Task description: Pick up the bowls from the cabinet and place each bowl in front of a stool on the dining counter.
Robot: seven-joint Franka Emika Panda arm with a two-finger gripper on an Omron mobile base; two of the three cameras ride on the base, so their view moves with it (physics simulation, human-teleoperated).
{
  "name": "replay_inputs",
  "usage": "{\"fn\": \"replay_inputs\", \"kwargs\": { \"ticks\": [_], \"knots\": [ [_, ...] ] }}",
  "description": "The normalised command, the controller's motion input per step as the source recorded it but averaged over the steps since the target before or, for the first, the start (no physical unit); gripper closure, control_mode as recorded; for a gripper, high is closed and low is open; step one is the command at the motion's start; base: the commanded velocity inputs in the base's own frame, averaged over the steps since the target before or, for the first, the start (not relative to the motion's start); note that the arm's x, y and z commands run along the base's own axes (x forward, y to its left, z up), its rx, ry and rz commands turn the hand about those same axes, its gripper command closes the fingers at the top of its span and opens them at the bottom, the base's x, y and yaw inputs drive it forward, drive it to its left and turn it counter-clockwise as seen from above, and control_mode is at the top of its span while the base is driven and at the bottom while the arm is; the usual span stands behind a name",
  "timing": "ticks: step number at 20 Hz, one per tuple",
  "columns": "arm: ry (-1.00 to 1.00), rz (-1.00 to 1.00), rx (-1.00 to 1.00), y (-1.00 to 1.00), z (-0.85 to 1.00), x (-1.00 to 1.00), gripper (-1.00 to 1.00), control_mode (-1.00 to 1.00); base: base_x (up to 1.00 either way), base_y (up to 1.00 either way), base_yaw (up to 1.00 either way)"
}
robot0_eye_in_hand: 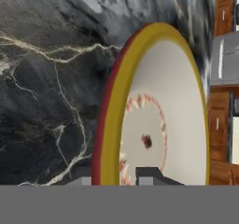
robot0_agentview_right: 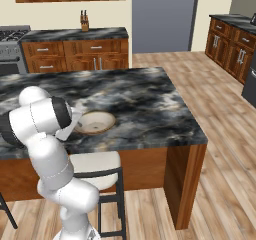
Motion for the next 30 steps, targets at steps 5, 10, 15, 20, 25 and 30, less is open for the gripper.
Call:
{"fn": "replay_inputs", "kwargs": {
  "ticks": [5, 10, 15, 20, 25, 30],
  "knots": [
    [0.03, 0.00, 0.11, 0.24, -0.16, 0.22, 1.00, -1.00, 0.00, 0.00, 0.00],
    [0.04, 0.00, 0.10, 0.20, -0.20, 0.29, 1.00, -1.00, 0.00, 0.00, 0.00],
    [0.00, 0.00, 0.00, 0.04, -0.31, 0.28, 1.00, -1.00, 0.00, 0.00, 0.00],
    [0.00, 0.00, 0.01, 0.00, -0.10, 0.08, 1.00, -1.00, 0.00, 0.00, 0.00],
    [0.00, 0.00, 0.00, 0.00, 0.00, 0.00, -1.00, -1.00, 0.00, 0.00, 0.00],
    [0.00, -0.01, 0.00, 0.00, 0.00, 0.00, -1.00, -1.00, 0.00, 0.00, 0.00]
  ]
}}
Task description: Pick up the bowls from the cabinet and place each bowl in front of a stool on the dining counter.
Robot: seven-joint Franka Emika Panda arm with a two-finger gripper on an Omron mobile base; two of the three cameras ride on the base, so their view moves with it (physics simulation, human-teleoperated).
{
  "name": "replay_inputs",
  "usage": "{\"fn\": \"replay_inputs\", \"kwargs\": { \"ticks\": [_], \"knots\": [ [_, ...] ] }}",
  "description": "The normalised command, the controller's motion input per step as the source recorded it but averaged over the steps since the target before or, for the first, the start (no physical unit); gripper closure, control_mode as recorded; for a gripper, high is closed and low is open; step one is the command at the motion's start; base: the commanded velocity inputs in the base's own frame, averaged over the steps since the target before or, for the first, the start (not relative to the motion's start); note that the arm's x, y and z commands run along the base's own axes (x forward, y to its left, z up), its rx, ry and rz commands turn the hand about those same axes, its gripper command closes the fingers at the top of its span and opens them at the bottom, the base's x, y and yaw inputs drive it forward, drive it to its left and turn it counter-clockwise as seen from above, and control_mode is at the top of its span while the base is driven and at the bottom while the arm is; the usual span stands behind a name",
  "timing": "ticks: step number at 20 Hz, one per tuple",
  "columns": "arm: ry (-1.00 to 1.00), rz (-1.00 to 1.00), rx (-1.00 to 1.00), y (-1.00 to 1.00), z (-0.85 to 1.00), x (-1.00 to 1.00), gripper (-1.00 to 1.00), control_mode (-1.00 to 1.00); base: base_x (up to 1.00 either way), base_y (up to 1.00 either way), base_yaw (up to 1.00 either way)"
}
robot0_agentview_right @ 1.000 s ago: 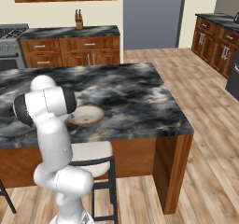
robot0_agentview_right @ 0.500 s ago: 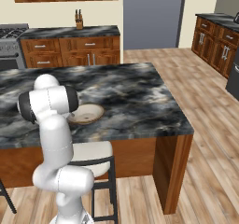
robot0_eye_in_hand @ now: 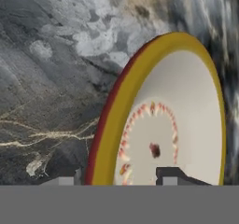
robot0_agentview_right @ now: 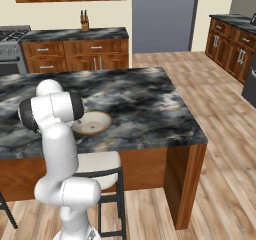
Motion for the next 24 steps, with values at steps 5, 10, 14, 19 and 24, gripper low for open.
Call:
{"fn": "replay_inputs", "kwargs": {
  "ticks": [5, 10, 14, 19, 24],
  "knots": [
    [0.00, -0.05, 0.00, 0.00, 0.37, 0.00, -1.00, -1.00, 0.00, 0.00, 0.00],
    [0.16, -0.02, 0.05, -0.07, 0.95, -0.07, -1.00, -1.00, 0.00, 0.00, 0.00],
    [0.23, -0.08, 0.24, -0.49, 1.00, -0.49, -1.00, -1.00, 0.00, 0.00, 0.00],
    [0.22, -0.04, 0.31, -0.63, 0.98, -0.73, -1.00, -1.00, 0.00, 0.00, 0.00],
    [0.12, -0.05, 0.44, -0.88, 1.00, -0.85, -1.00, -1.00, 0.00, 0.00, 0.00]
  ]
}}
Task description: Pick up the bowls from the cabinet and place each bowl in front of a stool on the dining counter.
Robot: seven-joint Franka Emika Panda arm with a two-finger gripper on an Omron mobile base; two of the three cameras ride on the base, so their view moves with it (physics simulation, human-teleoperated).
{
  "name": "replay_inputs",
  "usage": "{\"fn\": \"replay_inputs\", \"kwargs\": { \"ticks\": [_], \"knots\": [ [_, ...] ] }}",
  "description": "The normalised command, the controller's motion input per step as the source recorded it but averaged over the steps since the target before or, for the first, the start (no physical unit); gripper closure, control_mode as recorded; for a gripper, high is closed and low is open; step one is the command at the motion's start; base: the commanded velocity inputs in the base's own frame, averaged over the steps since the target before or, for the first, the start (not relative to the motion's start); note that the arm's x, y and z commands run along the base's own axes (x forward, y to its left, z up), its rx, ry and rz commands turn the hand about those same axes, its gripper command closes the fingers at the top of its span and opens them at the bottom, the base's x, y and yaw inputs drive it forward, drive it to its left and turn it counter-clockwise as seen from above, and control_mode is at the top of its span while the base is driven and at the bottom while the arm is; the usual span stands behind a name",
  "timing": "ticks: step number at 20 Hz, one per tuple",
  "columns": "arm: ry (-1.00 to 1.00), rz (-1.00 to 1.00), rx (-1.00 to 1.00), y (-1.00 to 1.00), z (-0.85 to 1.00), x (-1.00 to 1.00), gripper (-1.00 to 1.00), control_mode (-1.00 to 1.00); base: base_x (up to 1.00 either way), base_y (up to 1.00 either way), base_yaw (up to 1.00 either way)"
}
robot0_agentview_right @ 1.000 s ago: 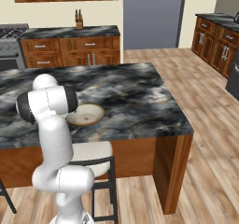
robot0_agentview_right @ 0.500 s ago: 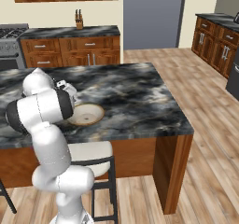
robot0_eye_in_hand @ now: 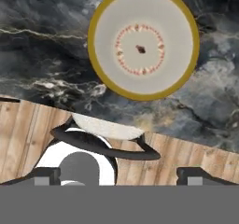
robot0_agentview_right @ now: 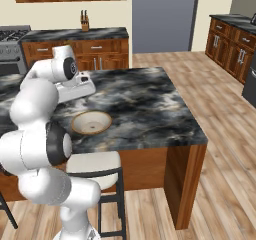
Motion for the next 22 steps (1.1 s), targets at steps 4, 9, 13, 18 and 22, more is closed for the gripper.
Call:
{"fn": "replay_inputs", "kwargs": {
  "ticks": [4, 9, 13, 18, 22],
  "knots": [
    [0.00, -0.01, 0.42, -0.53, 0.99, -1.00, -1.00, -1.00, 0.00, 0.00, 0.00],
    [0.00, -0.03, 0.19, -0.30, 0.84, -1.00, -1.00, -1.00, 0.00, 0.00, 0.00],
    [0.01, -0.22, 0.00, -0.20, 0.44, -0.79, -1.00, -1.00, 0.00, 0.00, 0.00],
    [0.05, -0.38, -0.18, -0.03, 0.14, -0.30, -1.00, -1.00, 0.00, 0.00, 0.00],
    [0.00, -0.20, -0.23, -0.01, -0.21, -0.19, -1.00, -1.00, 0.00, 0.00, 0.00]
  ]
}}
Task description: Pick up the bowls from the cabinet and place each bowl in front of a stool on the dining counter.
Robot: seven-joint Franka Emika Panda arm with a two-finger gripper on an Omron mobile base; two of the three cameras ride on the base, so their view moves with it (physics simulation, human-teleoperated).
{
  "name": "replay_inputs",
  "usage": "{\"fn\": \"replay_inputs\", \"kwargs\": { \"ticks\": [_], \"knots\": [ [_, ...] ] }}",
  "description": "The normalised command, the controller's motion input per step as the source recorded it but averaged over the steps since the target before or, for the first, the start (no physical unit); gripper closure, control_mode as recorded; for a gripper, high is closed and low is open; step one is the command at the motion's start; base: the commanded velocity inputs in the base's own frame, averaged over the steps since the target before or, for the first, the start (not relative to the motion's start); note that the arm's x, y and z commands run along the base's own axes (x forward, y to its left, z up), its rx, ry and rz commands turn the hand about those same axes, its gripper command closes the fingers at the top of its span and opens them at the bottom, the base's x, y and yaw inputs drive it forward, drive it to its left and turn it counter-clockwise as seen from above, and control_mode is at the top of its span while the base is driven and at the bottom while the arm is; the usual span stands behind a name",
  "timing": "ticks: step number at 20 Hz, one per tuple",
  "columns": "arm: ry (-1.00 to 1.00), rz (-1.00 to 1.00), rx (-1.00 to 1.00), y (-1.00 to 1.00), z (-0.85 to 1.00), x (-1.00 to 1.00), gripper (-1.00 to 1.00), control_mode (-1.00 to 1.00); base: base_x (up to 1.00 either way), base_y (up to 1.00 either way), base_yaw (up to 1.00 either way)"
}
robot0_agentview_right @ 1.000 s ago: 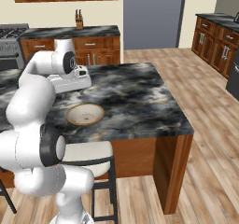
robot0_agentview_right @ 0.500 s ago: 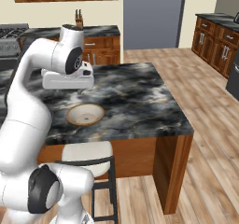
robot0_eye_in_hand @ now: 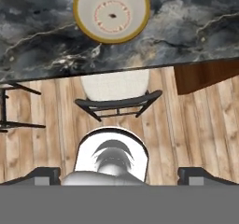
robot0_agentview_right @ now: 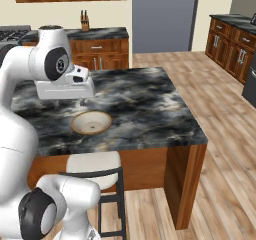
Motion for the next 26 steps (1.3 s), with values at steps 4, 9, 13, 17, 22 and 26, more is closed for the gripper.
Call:
{"fn": "replay_inputs", "kwargs": {
  "ticks": [4, 9, 13, 17, 22, 26],
  "knots": [
    [0.02, -0.06, -0.05, -0.01, -0.57, -0.28, -1.00, -1.00, 0.00, 0.00, 0.00],
    [0.08, -0.01, -0.10, -0.11, -0.81, -0.10, -1.00, -1.00, 0.00, 0.00, 0.00],
    [0.00, 0.00, 0.00, 0.00, 0.00, 0.00, -1.00, -1.00, 0.00, 0.00, 0.00],
    [0.00, 0.01, 0.00, -0.03, 0.00, 0.00, -1.00, -1.00, 0.00, 0.00, 0.00],
    [-0.01, 0.01, 0.00, -0.02, 0.00, 0.00, -1.00, 1.00, 0.01, -0.63, 0.01],
    [0.00, 0.00, 0.00, 0.00, 0.00, 0.00, -1.00, 1.00, 0.21, -1.00, 0.00]
  ]
}}
